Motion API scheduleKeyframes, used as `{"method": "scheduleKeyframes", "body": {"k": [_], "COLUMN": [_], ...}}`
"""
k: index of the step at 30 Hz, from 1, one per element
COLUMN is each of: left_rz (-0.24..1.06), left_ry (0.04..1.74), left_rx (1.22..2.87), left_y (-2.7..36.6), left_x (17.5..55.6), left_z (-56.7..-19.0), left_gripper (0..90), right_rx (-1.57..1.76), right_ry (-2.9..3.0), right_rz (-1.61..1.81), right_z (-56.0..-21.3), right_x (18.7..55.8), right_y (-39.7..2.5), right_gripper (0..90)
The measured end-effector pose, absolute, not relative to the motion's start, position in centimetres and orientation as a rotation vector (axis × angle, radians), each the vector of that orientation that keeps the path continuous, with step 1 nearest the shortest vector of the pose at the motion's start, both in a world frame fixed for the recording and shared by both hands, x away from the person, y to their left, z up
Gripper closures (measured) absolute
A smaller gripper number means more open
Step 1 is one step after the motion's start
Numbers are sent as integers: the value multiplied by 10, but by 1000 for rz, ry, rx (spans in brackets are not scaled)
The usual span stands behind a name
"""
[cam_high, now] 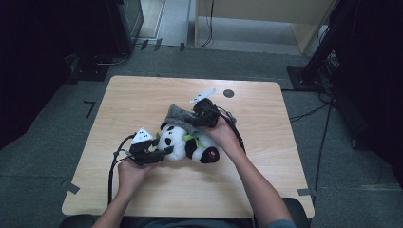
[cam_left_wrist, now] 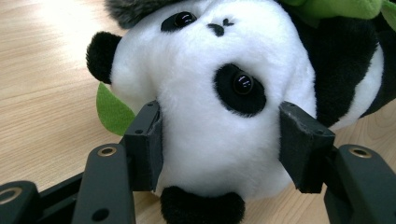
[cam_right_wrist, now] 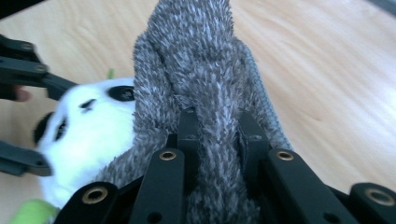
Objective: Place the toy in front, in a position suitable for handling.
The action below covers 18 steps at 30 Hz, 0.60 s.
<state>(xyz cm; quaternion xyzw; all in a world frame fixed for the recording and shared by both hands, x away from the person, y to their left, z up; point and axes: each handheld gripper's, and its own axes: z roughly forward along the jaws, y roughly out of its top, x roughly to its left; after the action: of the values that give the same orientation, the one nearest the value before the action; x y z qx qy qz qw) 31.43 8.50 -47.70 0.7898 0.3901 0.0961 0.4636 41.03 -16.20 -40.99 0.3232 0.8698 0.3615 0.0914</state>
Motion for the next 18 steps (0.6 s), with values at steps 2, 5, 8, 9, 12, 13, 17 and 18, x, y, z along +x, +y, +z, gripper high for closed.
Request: {"method": "scheduleKeyframes", "body": {"k": [2,5,8,9,12,13,17,18], "left_rz": [235,235,235,235,238,238,239,239], "left_ry": [958,958,958,957,954,954,949,948], "left_rx": [1941,1940,1941,1942,1944,1944,1943,1942], "left_y": [85,85,85,85,85,85,85,85], "left_x": [314,314,314,314,314,314,315,315], "left_z": [-477,-477,-477,-477,-477,-477,-478,-478], "left_gripper": [395,395,395,395,395,394,394,394], "right_rx": [971,1023,1048,1062,1123,1122,1124,1121], "right_ry": [2571,2536,2513,2501,2490,2485,2474,2470], "right_rz": [1060,1056,1043,1034,1050,1044,1041,1045], "right_z": [-409,-406,-405,-405,-406,-406,-405,-404], "right_x": [411,415,417,418,421,422,422,422], "right_y": [-164,-176,-182,-185,-196,-198,-199,-200], "right_gripper": [767,769,771,773,774,774,774,774]}}
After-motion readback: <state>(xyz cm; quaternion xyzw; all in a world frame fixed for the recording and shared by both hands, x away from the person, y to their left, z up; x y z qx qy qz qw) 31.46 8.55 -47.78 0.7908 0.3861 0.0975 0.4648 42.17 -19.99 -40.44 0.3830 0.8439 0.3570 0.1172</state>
